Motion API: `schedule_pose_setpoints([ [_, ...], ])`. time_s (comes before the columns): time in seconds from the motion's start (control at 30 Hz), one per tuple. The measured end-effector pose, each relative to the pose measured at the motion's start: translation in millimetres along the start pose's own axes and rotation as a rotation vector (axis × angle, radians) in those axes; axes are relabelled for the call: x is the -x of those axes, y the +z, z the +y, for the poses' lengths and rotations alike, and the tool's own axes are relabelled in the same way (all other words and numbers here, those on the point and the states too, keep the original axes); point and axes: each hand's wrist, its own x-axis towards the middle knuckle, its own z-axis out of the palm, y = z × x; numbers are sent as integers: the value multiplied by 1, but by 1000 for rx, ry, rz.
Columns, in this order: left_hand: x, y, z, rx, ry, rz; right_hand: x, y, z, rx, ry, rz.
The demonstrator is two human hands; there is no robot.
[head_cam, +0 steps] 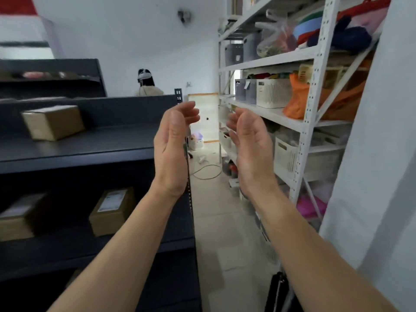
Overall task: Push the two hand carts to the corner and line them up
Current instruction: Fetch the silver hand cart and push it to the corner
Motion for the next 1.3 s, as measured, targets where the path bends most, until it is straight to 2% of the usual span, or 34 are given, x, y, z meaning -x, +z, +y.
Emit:
schedule_pose_setpoints([
  [0.2,8,-95,60,-186,90,129,24,104,-10,-202,-31,-259],
  [0.47,29,-194,131,-351,137,255,72,215,-27,-475,31,-484],
  [1.3,132,-459,297,-710,221,594,256,495,-66,-712,159,-839],
])
